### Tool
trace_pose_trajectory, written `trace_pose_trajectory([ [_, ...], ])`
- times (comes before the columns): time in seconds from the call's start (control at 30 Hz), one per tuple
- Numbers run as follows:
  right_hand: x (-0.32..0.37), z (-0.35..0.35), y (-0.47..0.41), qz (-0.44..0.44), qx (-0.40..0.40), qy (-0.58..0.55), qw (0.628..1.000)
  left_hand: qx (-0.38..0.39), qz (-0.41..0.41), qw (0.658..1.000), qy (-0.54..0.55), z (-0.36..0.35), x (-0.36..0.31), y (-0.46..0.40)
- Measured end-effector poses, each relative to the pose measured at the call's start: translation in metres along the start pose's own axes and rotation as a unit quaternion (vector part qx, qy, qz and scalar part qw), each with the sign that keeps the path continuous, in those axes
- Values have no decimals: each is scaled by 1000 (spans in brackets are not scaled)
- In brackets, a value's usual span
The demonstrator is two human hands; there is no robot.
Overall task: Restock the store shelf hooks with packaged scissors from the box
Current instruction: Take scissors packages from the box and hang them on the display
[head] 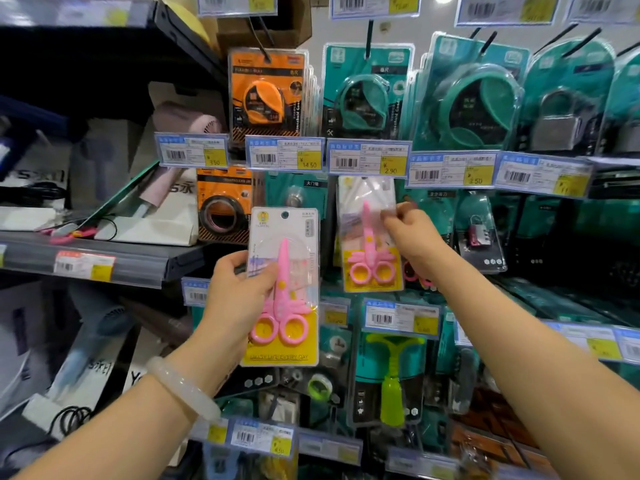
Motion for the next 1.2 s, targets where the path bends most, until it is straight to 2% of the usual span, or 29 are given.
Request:
trace_pose_trajectory([
  [0.1, 9, -3, 6, 6, 9, -84, 996, -7, -3, 1000, 9, 2, 1, 0],
  [0.33, 14, 9, 26, 4, -28, -181, 983, -39, -45, 998, 5, 0, -3, 0],
  [0.4, 16, 8, 28, -17, -30, -266, 963, -47, -49, 998, -4, -1, -4, -1],
  [0.5, 23, -3, 39, -80, 20, -398, 914, -45, -58, 997, -29, -4, -2, 0],
  [0.6, 24, -15, 57, -86, 87, -356, 926, -13, -86, 993, -77, -8, 1, 2],
  [0.7, 16, -25, 74, -72, 81, -316, 943, 14, -82, 990, -110, -14, 6, 4],
  [0.8, 8, -30, 86, -74, 60, -296, 950, 32, -8, 996, -77, -20, 12, 7],
  [0.87, 3, -34, 93, -77, 52, -257, 962, 66, 68, 995, -21, -23, 19, 8],
  [0.93, 1, -41, 100, -89, 58, -238, 965, 106, 97, 990, -14, -28, 22, 15],
  [1.07, 7, -49, 109, -89, 68, -245, 963, 121, 77, 989, -44, -34, 29, 21],
  [1.2, 11, -49, 124, -106, 126, -323, 932, 112, 69, 991, -10, -33, 30, 22],
])
Point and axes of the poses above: each hand's wrist, its own y-axis away from the middle knuckle, its own z-axis out of the back of the hand, x = y × z, the point moved 5 cm from there along -y, towards the middle knuckle, and after that the axes turned 11 degrees about z, right-handed, at the moved point
